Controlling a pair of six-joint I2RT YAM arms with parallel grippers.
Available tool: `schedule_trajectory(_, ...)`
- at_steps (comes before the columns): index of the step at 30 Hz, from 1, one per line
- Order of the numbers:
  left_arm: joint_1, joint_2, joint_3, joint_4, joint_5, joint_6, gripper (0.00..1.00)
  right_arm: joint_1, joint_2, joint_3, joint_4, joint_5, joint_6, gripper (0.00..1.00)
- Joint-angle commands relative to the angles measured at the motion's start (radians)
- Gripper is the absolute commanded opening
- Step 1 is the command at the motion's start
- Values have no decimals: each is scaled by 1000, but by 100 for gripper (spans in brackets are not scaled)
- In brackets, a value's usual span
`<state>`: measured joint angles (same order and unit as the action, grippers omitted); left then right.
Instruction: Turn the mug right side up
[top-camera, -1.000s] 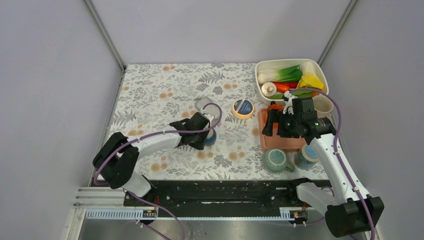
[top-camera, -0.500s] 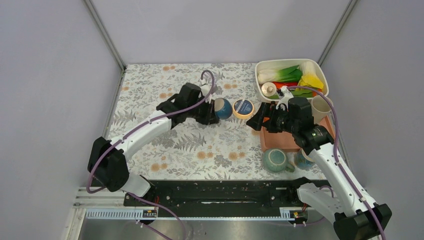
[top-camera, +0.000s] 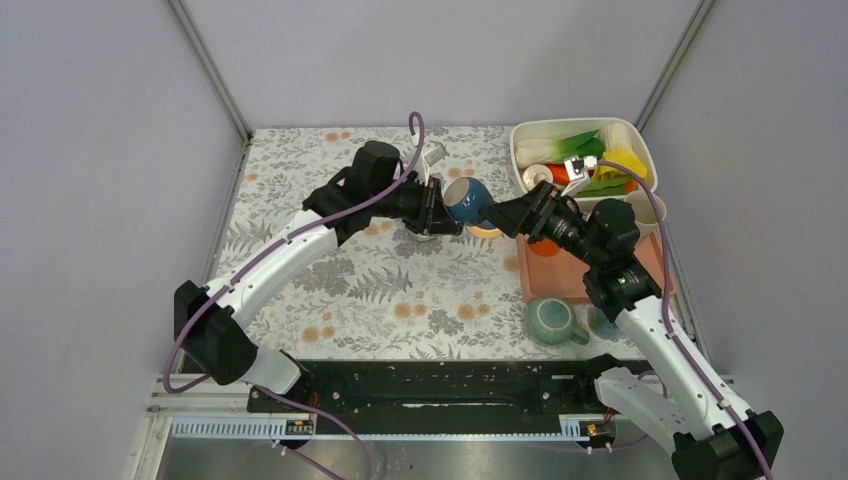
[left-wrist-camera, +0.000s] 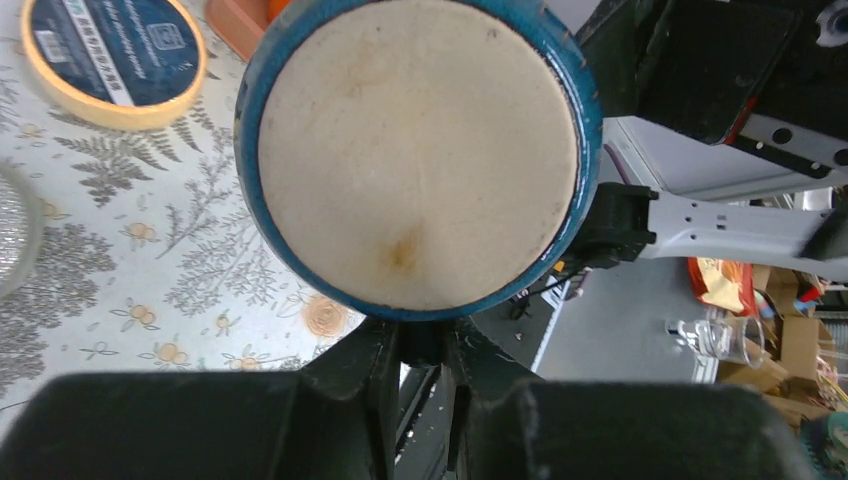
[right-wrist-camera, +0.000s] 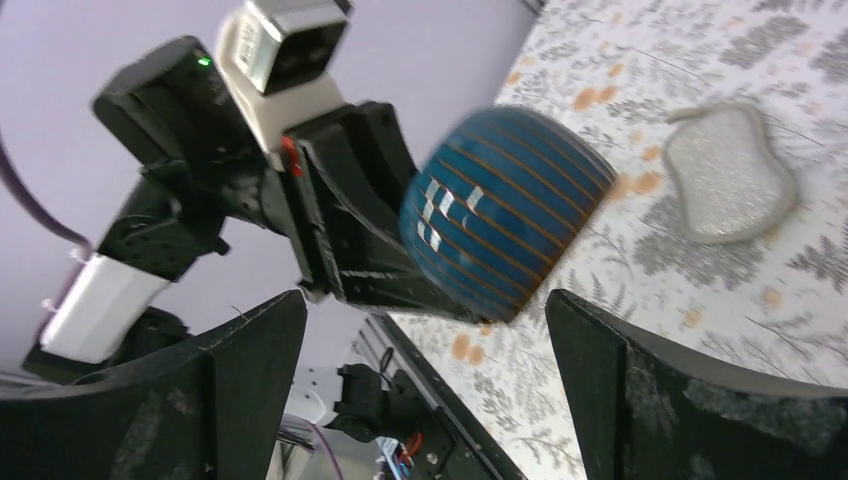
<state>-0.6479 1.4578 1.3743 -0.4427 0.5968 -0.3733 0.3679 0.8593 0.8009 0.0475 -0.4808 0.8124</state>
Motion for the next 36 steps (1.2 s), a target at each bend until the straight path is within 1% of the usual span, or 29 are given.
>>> schedule_trajectory(1, -38, -74, 65, 59, 101, -19, 0, 34, 38, 7, 238, -65, 115, 99)
schedule_trajectory(7, -71, -87, 88, 37, 127, -24, 0, 49, 57, 21, 243, -70, 146, 99)
schedule_trajectory(11, -70, -85, 102, 20, 98, -2, 0, 49, 24, 26, 134, -5, 96, 100)
schedule_trajectory(12, -69, -83, 105, 19, 91, 4, 0, 49, 18, 19, 153, -1, 98, 100)
schedule_trajectory(14, -71, -76, 107, 19, 96, 3, 0, 50, 19, -14, 264, -42, 152, 98)
schedule_trajectory(15, -73, -71, 108, 22, 102, -1, 0, 49, 27, -24, 326, -73, 188, 94)
schedule_trajectory(17, -87, -64, 106, 29, 113, -3, 0, 51, 49, -18, 425, -126, 243, 82)
schedule_trajectory(19, -100, -57, 106, 35, 118, -2, 0, 62, 61, -1, 483, -147, 263, 71)
schedule_trajectory(21, -105, -48, 107, 49, 133, -10, 0, 72, 67, 18, 504, -160, 265, 58)
schedule_trajectory(22, -104, -44, 107, 54, 138, -14, 0, 74, 68, 25, 510, -168, 264, 51)
schedule_trajectory(24, -103, -39, 102, 54, 130, -8, 0, 74, 67, 29, 519, -173, 261, 26)
schedule_trajectory(26, -101, -42, 91, 54, 112, 12, 0, 74, 52, 40, 464, -163, 214, 2)
schedule_trajectory(28, -91, -47, 73, 53, 85, 27, 0, 74, 29, 75, 275, -123, 104, 0)
schedule_trajectory(29, -83, -49, 64, 46, 62, 40, 19, 74, 14, 107, 166, -89, 0, 0)
schedule_trajectory(30, -73, -52, 55, 39, 37, 58, 45, 74, 7, 149, 33, -39, -95, 0)
schedule_trajectory(31, -61, -59, 42, 35, 7, 80, 66, 73, 6, 201, -123, 25, -199, 0)
schedule_trajectory(32, -50, -67, 27, 34, -28, 103, 85, 72, 11, 254, -270, 104, -287, 0)
schedule_trajectory(33, -32, -78, 13, 35, -64, 129, 98, 72, 20, 306, -391, 190, -376, 0)
schedule_trajectory(36, -9, -115, -31, 33, -162, 224, 99, 73, 57, 425, -659, 449, -596, 0)
